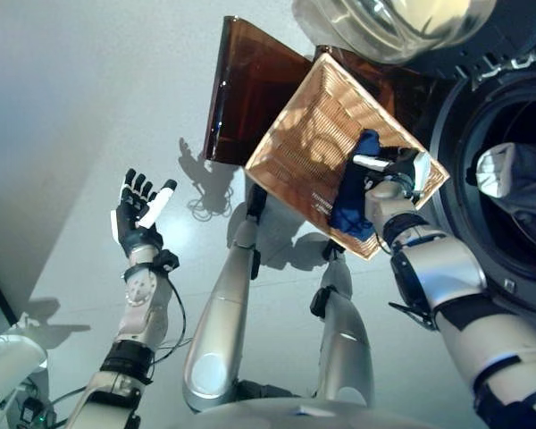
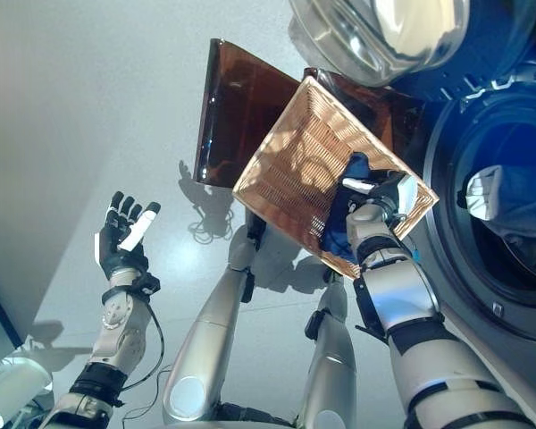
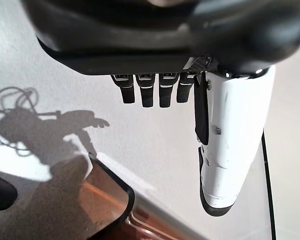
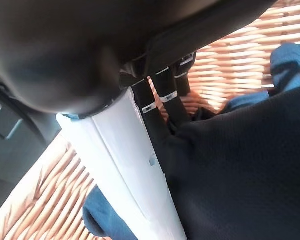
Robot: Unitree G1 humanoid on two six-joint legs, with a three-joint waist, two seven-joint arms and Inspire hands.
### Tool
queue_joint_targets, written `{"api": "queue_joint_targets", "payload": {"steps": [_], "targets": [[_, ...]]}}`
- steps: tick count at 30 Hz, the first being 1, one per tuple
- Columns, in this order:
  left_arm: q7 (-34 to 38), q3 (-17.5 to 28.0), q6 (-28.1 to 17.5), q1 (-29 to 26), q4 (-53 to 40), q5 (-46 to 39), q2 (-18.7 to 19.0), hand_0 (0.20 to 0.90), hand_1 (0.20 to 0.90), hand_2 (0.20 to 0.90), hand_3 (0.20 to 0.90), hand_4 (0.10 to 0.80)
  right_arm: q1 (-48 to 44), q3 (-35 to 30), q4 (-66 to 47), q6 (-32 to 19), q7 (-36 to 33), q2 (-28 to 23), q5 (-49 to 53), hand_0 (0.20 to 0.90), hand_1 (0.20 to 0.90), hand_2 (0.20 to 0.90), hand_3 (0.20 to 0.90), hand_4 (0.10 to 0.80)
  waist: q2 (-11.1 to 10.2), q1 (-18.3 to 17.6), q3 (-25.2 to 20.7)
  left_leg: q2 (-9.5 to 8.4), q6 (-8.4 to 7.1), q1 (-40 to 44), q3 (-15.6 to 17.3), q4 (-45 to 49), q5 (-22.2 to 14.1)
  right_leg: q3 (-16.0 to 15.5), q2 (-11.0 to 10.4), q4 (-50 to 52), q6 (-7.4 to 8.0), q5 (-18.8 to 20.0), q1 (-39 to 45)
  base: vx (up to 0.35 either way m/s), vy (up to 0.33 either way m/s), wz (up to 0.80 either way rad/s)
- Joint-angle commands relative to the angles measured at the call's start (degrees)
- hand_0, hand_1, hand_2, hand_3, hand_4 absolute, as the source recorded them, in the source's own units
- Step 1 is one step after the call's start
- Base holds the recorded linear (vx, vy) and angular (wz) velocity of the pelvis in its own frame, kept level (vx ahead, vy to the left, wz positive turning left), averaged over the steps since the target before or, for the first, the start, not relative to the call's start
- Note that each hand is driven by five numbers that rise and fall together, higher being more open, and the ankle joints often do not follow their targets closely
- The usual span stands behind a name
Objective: Pick up the clothes and place them into the washing machine
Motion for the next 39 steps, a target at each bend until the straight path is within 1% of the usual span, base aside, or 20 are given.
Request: {"api": "queue_joint_targets", "payload": {"steps": [1, 6, 13, 18, 20, 22, 23, 24, 25, 26, 27, 28, 29, 30, 31, 32, 33, 35, 36, 39], "targets": [[0.8, 0.0, -4.7, 0.0, -8.9, 1.1, 2.9, 0.900, 0.900, 0.900, 0.900, 0.800, -7.7, 2.4, -4.8, -1.9, 5.1, 1.5, -1.8, 0.200, 0.200, 0.200, 0.200, 0.300, 9.3, 4.8, 0.4, -5.19, -2.47, 7.2, -1.9, -18.3, 7.6, -0.1, 1.1, 4.3, 1.35, -3.4, 5.3, 0.010, 0.005, 0.11], [0.1, -1.1, -4.6, -0.2, -9.3, 0.4, 2.3, 0.900, 0.900, 0.900, 0.900, 0.800, -8.6, 2.7, -3.3, -0.6, 4.6, 0.2, -5.2, 0.200, 0.200, 0.200, 0.200, 0.300, 10.2, 5.6, 0.4, -5.57, -2.37, 7.3, -2.1, -18.3, 7.5, -0.4, 0.9, 4.2, 1.25, -3.8, 5.7, 0.003, 0.012, 0.03], [-0.9, -1.7, -4.5, 0.2, -9.6, 0.1, 1.7, 0.900, 0.900, 0.900, 0.900, 0.800, -8.2, 2.0, -2.9, -0.4, 4.0, -1.6, -6.9, 0.200, 0.200, 0.200, 0.200, 0.300, 10.9, 5.8, 0.4, -5.35, -2.17, 9.0, -1.5, -18.3, 7.1, 0.2, 0.8, 4.7, 1.09, -4.3, 6.4, 0.001, 0.004, 0.00], [-1.4, -1.2, -4.4, 0.4, -9.0, -0.4, 1.7, 0.900, 0.900, 0.900, 0.900, 0.800, -6.5, 1.4, -7.4, -2.6, 3.4, -1.7, -5.3, 0.200, 0.200, 0.200, 0.200, 0.300, 10.4, 4.7, 0.4, -4.67, -1.92, 11.0, -0.1, -18.3, 6.7, 1.1, 1.1, 5.4, 0.92, -4.7, 7.1, 0.008, 0.033, -0.06], [-0.9, -0.1, -4.4, 0.2, -8.1, -0.1, 1.7, 0.900, 0.900, 0.900, 0.900, 0.800, -3.7, 1.0, -12.9, -5.8, 2.9, -0.6, -1.9, 0.200, 0.200, 0.200, 0.200, 0.300, 9.3, 3.1, 0.3, -3.97, -1.90, 11.9, 0.7, -18.3, 6.6, 1.7, 1.6, 5.7, 0.74, -4.7, 7.2, 0.017, 0.020, -0.08], [-0.9, -0.1, -4.5, 0.3, -8.0, -0.1, 1.7, 0.900, 0.900, 0.900, 0.900, 0.800, -3.6, 1.0, -13.0, -5.8, 2.9, -0.5, -1.9, 0.200, 0.200, 0.200, 0.200, 0.300, 9.2, 3.1, 0.4, -3.98, -1.90, 12.0, 0.8, -18.3, 6.6, 1.8, 1.5, 5.7, 0.74, -4.7, 7.3, 0.005, 0.000, -0.02], [-0.3, 1.0, -4.3, 0.5, -6.6, -0.4, 1.4, 0.900, 0.900, 0.900, 0.900, 0.800, 1.1, 0.4, -21.2, -9.7, 2.7, 1.5, 3.1, 0.200, 0.200, 0.200, 0.200, 0.300, 7.5, 1.1, 0.4, -3.29, -1.90, 12.7, 1.4, -18.3, 6.4, 2.2, 2.0, 5.8, 0.66, -4.5, 7.7, 0.010, 0.000, -0.03], [-0.3, 1.0, -4.3, 0.6, -6.6, -0.4, 1.4, 0.900, 0.900, 0.900, 0.900, 0.800, 1.4, 0.4, -21.5, -9.6, 2.7, 1.6, 3.1, 0.200, 0.200, 0.200, 0.200, 0.300, 7.5, 1.1, 0.4, -3.30, -1.90, 12.8, 1.5, -18.3, 6.3, 2.2, 2.0, 5.8, 0.66, -4.5, 7.8, 0.019, -0.011, -0.05], [0.0, 1.6, -4.0, 0.9, -5.8, -0.9, 1.2, 0.900, 0.900, 0.900, 0.900, 0.800, 6.3, 0.7, -30.2, -12.1, 3.2, 2.8, 6.2, 0.200, 0.200, 0.200, 0.200, 0.300, 6.2, -0.3, 0.4, -2.80, -1.92, 13.4, 1.9, -18.3, 6.3, 2.6, 2.4, 5.9, 0.62, -4.4, 8.2, 0.011, -0.012, -0.03], [0.0, 1.6, -4.1, 1.0, -5.8, -0.9, 1.2, 0.900, 0.900, 0.900, 0.900, 0.800, 6.7, 0.8, -30.6, -12.0, 3.1, 2.9, 6.1, 0.200, 0.200, 0.200, 0.200, 0.300, 6.2, -0.3, 0.3, -2.80, -1.92, 13.4, 2.0, -18.3, 6.2, 2.6, 2.4, 5.9, 0.62, -4.4, 8.2, 0.048, -0.035, -0.08], [-0.2, 1.8, -3.7, 1.8, -4.6, -1.8, 0.7, 0.900, 0.900, 0.900, 0.900, 0.800, 12.9, 0.3, -37.5, -15.0, 4.8, 4.9, 11.7, 0.200, 0.200, 0.200, 0.200, 0.300, 5.0, -1.4, 0.1, -2.46, -1.98, 14.7, 2.6, -18.3, 5.8, 3.0, 2.6, 6.0, 0.59, -4.7, 9.3, 0.029, -0.023, -0.13], [-0.2, 1.8, -3.7, 1.9, -4.5, -1.8, 0.7, 0.900, 0.900, 0.900, 0.900, 0.800, 13.0, 0.3, -37.6, -15.0, 4.7, 4.9, 11.6, 0.200, 0.200, 0.200, 0.200, 0.300, 5.0, -1.4, 0.0, -2.41, -1.97, 14.5, 2.6, -18.3, 6.0, 3.0, 2.7, 5.9, 0.56, -4.5, 9.2, 0.059, -0.057, -0.17], [-0.8, 1.6, -3.4, 2.6, -3.0, -2.5, 0.3, 0.900, 0.900, 0.900, 0.900, 0.800, 17.5, -0.7, -40.9, -17.2, 7.1, 6.1, 16.3, 0.200, 0.200, 0.200, 0.200, 0.300, 4.5, -2.0, -0.4, -2.18, -1.94, 15.5, 3.0, -18.3, 5.7, 3.0, 2.7, 6.0, 0.58, -4.8, 10.0, 0.013, -0.033, -0.15], [-0.8, 1.6, -3.4, 2.6, -2.9, -2.5, 0.3, 0.900, 0.900, 0.900, 0.900, 0.800, 17.5, -0.7, -41.0, -17.2, 7.1, 6.1, 16.3, 0.200, 0.200, 0.200, 0.200, 0.300, 4.5, -1.9, -0.5, -2.13, -1.94, 15.3, 2.9, -18.3, 5.9, 2.9, 2.7, 5.9, 0.56, -4.6, 9.9, 0.061, -0.057, -0.18], [-1.2, 1.4, -3.3, 3.4, -1.7, -3.2, -0.2, 0.900, 0.900, 0.900, 0.900, 0.800, 22.0, -1.0, -43.8, -18.8, 8.9, 7.0, 20.3, 0.200, 0.200, 0.200, 0.200, 0.300, 4.3, -2.5, -1.1, -2.09, -1.90, 16.7, 3.2, -18.3, 5.5, 3.2, 2.6, 6.1, 0.61, -5.0, 10.9, 0.021, -0.023, -0.17], [-1.3, 1.4, -3.3, 3.4, -1.7, -3.2, -0.2, 0.900, 0.900, 0.900, 0.900, 0.800, 22.0, -1.0, -43.8, -18.8, 8.9, 7.0, 20.3, 0.200, 0.200, 0.200, 0.200, 0.300, 4.4, -2.4, -1.2, -2.04, -1.90, 16.5, 3.2, -18.3, 5.6, 3.1, 2.7, 6.0, 0.59, -4.8, 10.8, 0.056, -0.031, -0.19], [-1.6, 1.4, -3.1, 3.4, 0.5, -3.8, -0.8, 0.900, 0.900, 0.900, 0.900, 0.800, 25.2, -1.4, -45.4, -20.0, 11.2, 8.2, 24.7, 0.200, 0.200, 0.200, 0.200, 0.300, 4.2, -2.8, -2.0, -1.95, -1.89, 17.5, 3.6, -18.3, 5.4, 3.3, 2.7, 6.0, 0.62, -4.9, 11.5, 0.031, -0.013, -0.16], [-1.9, 1.3, -3.0, 3.4, 1.6, -4.2, -1.1, 0.900, 0.900, 0.900, 0.900, 0.800, 26.4, -1.6, -45.7, -20.7, 11.9, 8.7, 26.3, 0.200, 0.200, 0.200, 0.200, 0.300, 4.4, -2.8, -2.4, -1.95, -1.87, 18.1, 3.8, -18.3, 5.3, 3.4, 2.6, 6.0, 0.63, -4.9, 11.9, 0.050, -0.018, -0.18], [-2.3, 1.7, -2.9, 3.5, 3.7, -5.0, -1.6, 0.900, 0.900, 0.900, 0.900, 0.800, 29.4, -2.6, -47.6, -22.1, 13.8, 9.5, 30.6, 0.200, 0.200, 0.200, 0.200, 0.300, 4.5, -3.1, -3.1, -1.97, -1.93, 19.6, 4.0, -18.3, 4.8, 3.6, 2.4, 6.1, 0.71, -5.4, 12.9, 0.039, -0.017, -0.13], [-2.9, 1.9, -2.8, 3.3, 6.0, -5.9, -2.3, 0.900, 0.900, 0.900, 0.900, 0.800, 32.1, -3.7, -48.0, -23.1, 15.4, 10.5, 34.4, 0.200, 0.200, 0.200, 0.200, 0.300, 4.6, -3.5, -4.1, -1.77, -1.95, 20.6, 4.3, -18.3, 4.7, 3.9, 2.3, 6.1, 0.70, -5.4, 13.6, 0.068, -0.012, -0.07]]}}
